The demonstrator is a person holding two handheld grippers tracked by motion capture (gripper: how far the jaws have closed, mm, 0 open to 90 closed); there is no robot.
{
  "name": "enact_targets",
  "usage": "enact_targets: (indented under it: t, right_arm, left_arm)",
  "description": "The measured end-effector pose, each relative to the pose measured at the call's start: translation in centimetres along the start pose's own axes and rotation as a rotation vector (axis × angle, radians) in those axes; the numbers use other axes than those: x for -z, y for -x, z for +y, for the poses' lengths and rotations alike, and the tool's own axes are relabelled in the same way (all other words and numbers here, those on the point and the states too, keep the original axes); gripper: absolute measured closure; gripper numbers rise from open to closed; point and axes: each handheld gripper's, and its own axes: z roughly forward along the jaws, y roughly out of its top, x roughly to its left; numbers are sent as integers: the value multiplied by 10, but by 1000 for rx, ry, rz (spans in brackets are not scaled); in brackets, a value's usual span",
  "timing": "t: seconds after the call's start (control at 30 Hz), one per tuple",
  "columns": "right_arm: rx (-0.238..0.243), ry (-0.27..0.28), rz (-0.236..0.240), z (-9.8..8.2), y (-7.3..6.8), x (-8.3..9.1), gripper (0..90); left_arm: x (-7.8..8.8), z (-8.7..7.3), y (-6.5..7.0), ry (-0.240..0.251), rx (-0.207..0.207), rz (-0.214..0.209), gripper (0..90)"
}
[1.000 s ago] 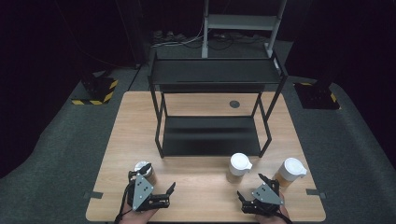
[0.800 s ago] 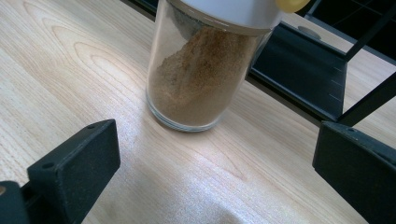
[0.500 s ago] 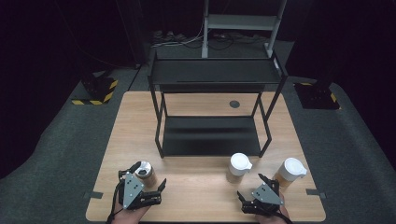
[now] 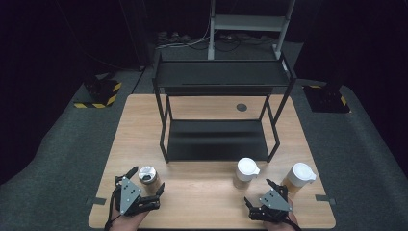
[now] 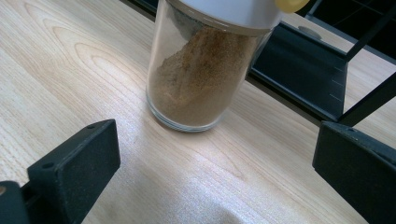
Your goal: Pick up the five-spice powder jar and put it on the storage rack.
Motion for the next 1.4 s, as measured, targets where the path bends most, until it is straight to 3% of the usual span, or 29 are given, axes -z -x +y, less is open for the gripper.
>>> enact_targets:
  t: [0.8,1.4]
  right_arm:
    - [-2,-1,2,0,0,0,0]
    - [-8,1,5,0,2,0,0]
  left_arm:
    - [-2,-9,-8,-32,34,24,4]
    - [-9,-18,-13,-42,63,19,4]
